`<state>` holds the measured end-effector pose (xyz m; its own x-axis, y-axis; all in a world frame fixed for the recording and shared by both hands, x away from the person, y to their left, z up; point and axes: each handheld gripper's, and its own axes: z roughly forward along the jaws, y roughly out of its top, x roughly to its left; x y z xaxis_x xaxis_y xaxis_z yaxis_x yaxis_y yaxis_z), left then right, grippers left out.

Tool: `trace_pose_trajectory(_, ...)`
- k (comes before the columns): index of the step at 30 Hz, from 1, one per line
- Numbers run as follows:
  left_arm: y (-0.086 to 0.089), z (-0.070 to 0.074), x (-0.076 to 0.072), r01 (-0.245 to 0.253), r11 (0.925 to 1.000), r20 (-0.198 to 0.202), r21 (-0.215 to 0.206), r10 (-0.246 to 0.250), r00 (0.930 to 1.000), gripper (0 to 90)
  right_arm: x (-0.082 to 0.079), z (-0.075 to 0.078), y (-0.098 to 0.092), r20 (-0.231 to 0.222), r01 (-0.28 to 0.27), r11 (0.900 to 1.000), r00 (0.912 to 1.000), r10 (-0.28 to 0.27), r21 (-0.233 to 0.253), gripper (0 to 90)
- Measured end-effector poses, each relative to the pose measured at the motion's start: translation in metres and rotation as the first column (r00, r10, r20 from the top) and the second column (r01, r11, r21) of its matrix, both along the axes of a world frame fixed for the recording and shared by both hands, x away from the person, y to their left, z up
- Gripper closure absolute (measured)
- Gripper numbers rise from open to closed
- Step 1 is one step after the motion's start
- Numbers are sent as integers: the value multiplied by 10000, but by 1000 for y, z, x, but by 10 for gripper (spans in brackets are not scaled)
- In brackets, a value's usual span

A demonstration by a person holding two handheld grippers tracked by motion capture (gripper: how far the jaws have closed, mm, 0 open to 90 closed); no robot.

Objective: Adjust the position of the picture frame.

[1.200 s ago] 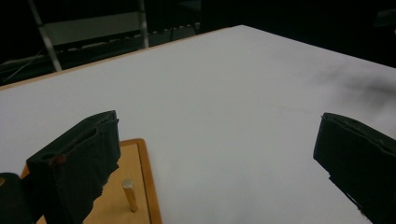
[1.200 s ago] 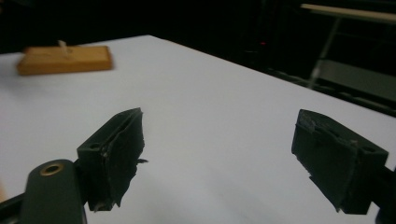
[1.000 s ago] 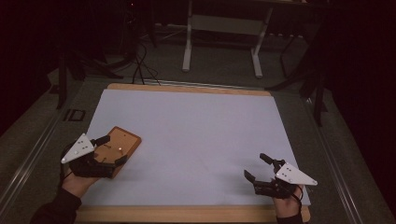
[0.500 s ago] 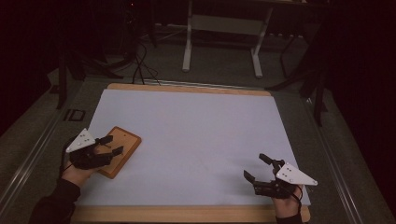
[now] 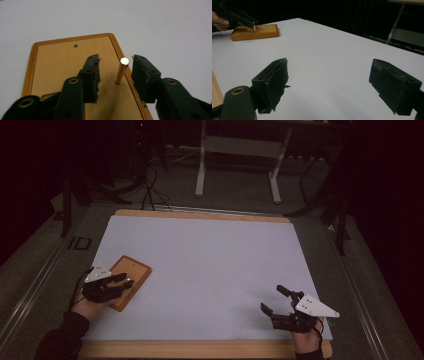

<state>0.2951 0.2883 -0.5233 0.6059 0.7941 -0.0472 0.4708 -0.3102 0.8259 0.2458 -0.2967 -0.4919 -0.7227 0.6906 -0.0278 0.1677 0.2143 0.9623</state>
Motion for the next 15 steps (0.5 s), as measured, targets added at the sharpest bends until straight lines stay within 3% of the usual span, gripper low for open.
trace_pose_trajectory(15,-5,-10,2,236,9997,-43,56,-236,9997,801,1,-1,-1,-79,30,10000,10000,-30,23,153)
